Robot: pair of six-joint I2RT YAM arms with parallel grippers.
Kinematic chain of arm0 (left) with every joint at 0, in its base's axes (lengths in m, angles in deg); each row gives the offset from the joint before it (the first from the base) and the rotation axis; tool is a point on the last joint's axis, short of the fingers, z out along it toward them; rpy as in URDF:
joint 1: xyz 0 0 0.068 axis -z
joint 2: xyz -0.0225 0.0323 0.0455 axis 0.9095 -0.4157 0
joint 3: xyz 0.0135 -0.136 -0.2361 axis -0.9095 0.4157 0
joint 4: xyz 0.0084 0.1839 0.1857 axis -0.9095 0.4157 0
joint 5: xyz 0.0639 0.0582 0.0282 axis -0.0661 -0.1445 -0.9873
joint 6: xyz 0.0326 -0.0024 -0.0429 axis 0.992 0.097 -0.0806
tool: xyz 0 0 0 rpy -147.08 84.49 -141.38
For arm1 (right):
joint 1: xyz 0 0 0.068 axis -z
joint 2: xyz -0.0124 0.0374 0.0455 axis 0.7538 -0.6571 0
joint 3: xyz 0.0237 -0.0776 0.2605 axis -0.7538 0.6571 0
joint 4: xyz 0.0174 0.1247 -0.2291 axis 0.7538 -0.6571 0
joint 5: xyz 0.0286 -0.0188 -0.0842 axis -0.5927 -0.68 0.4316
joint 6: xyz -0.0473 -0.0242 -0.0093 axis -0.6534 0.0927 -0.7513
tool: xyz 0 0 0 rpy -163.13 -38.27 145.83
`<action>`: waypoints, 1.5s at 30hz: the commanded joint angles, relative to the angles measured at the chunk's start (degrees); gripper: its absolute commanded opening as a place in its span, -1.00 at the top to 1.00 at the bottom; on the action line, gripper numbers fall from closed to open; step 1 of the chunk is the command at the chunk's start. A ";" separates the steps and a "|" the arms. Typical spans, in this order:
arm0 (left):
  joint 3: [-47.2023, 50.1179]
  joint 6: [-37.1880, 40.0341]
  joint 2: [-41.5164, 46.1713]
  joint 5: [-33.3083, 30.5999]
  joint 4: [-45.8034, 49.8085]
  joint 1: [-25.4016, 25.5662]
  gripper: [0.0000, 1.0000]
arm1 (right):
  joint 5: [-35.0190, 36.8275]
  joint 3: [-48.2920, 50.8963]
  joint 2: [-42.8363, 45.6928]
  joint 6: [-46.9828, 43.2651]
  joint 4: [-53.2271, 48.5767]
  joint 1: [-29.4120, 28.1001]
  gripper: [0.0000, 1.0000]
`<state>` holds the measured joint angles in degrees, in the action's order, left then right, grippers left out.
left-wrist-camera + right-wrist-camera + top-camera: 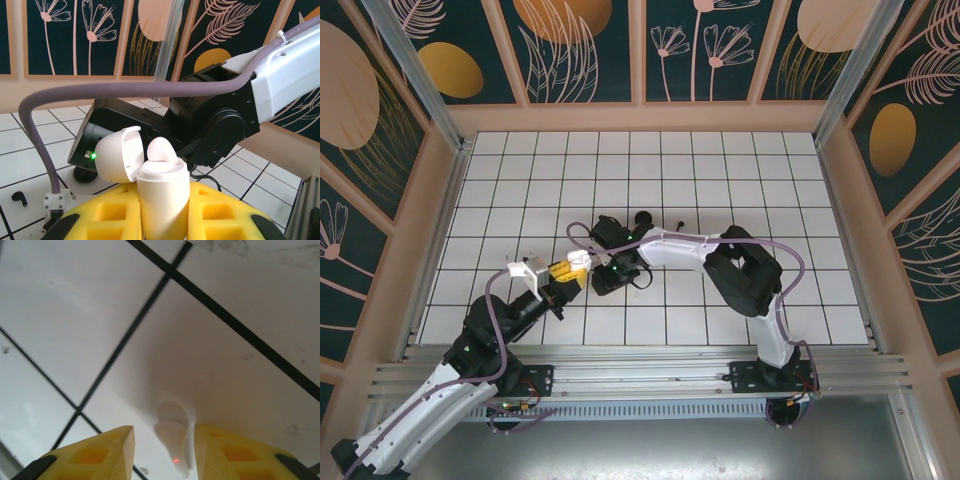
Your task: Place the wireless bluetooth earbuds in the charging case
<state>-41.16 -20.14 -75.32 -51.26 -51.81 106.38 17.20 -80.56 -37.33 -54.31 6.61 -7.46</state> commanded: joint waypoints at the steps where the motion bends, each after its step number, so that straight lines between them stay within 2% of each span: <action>1: 0.09 -0.50 0.54 -0.45 0.27 0.45 1.00 | 2.95 -2.66 -1.18 -1.30 -3.46 -0.74 0.27; 8: -0.12 -0.40 0.65 -0.35 0.69 0.41 1.00 | 4.70 -4.75 -3.07 -1.37 -5.37 -2.05 0.27; 21: -0.16 -0.45 0.85 -0.22 0.77 0.44 1.00 | 12.13 -8.55 -6.28 0.56 -11.60 -4.64 0.31; 38: 0.22 -0.14 1.90 0.08 -0.72 0.43 1.00 | 16.99 -12.05 -7.07 2.99 -15.99 -4.45 0.58; 45: -0.83 1.29 -0.70 0.25 -2.19 0.45 1.00 | 19.31 -7.43 -3.19 5.29 -14.16 -2.38 0.62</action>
<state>-41.16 -20.01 -75.01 -51.19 -51.57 106.38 32.92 -90.68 -42.68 -50.99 -5.22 -11.65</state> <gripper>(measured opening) 0.163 0.193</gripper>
